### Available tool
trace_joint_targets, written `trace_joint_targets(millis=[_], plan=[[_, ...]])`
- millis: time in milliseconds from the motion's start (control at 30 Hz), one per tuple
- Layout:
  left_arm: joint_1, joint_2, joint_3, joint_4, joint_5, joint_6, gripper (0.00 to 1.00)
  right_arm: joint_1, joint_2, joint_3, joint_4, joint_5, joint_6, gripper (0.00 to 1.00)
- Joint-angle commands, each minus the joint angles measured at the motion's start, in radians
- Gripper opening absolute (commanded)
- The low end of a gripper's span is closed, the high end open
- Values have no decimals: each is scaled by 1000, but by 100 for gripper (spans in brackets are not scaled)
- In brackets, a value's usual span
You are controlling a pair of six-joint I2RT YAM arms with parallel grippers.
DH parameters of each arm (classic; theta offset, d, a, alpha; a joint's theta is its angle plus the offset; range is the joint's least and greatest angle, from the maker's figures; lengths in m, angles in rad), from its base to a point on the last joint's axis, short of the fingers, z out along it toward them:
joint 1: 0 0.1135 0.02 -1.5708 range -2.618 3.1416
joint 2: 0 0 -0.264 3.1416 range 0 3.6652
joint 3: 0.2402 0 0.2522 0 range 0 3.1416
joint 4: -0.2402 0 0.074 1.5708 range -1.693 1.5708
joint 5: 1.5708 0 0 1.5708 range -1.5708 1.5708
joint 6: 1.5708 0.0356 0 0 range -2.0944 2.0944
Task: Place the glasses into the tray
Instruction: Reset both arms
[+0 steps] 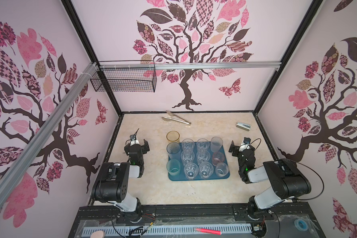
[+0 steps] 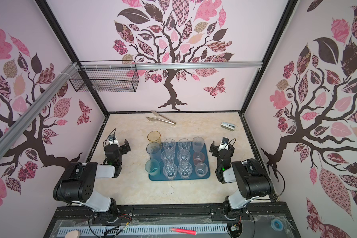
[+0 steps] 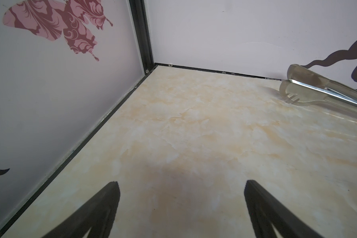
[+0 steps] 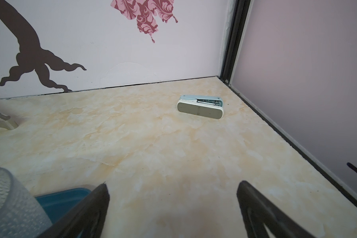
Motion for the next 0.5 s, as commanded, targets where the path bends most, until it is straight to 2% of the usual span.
trace_joint_targets(millis=[0, 367, 467], plan=[[-4, -5, -16, 12, 2, 2, 98, -5, 9, 17, 3, 0, 9, 100], [-24, 2, -24, 33, 7, 40, 98, -6, 9, 18, 3, 0, 9, 99], [10, -6, -9, -6, 69, 14, 98, -5, 9, 18, 3, 0, 9, 100]])
